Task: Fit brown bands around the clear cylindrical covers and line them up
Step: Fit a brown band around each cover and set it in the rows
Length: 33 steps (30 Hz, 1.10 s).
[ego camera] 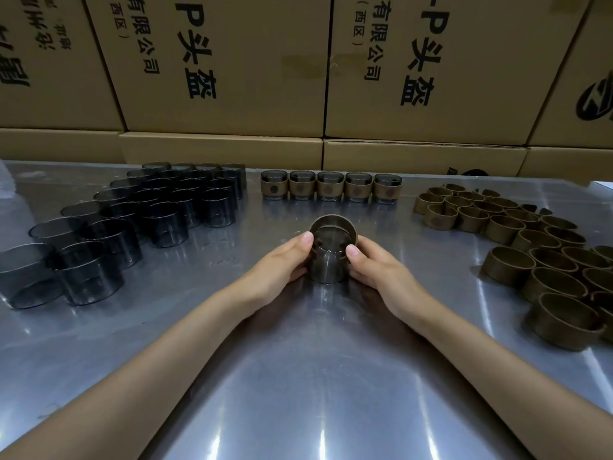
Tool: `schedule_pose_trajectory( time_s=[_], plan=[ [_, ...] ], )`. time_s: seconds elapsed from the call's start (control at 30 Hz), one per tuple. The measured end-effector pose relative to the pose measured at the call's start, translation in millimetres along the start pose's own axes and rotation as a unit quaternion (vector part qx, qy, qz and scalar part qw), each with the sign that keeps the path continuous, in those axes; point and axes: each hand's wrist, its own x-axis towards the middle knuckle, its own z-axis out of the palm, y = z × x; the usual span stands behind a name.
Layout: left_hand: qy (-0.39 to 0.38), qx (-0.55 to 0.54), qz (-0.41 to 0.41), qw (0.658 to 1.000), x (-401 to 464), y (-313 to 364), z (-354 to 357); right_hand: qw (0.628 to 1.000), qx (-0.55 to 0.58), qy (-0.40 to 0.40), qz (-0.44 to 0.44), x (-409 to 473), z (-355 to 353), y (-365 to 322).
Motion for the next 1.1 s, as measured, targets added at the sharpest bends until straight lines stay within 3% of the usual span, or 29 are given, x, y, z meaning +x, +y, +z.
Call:
schedule_pose_trajectory(
  time_s=[0.3,0.47,0.6,0.77,0.87,1.0,1.1],
  plan=[
    [-0.012,-0.070,0.020,0.997,-6,6,0,0.998,0.046,0.030,-0.008,-1,1,0],
    [0.050,-0.144,0.021,0.988,-2,0,-2,0.994,0.095,0.049,-0.004,0,-3,0],
    [0.057,-0.174,0.027,0.983,0,-4,-5,0.991,0.128,0.043,0.018,1,-7,-1],
    [0.028,-0.181,0.012,0.983,-4,1,-8,0.983,0.161,-0.014,0.092,7,-19,-4],
    [-0.006,-0.168,-0.017,0.986,-4,6,-9,0.975,0.188,-0.086,0.079,5,-28,-8],
    [-0.056,-0.112,-0.026,0.992,-3,11,-10,0.965,0.228,-0.107,0.066,3,-35,-5],
    [-0.071,-0.131,-0.017,0.989,-5,11,-11,0.968,0.198,-0.143,0.064,3,-35,-6]
  ],
)
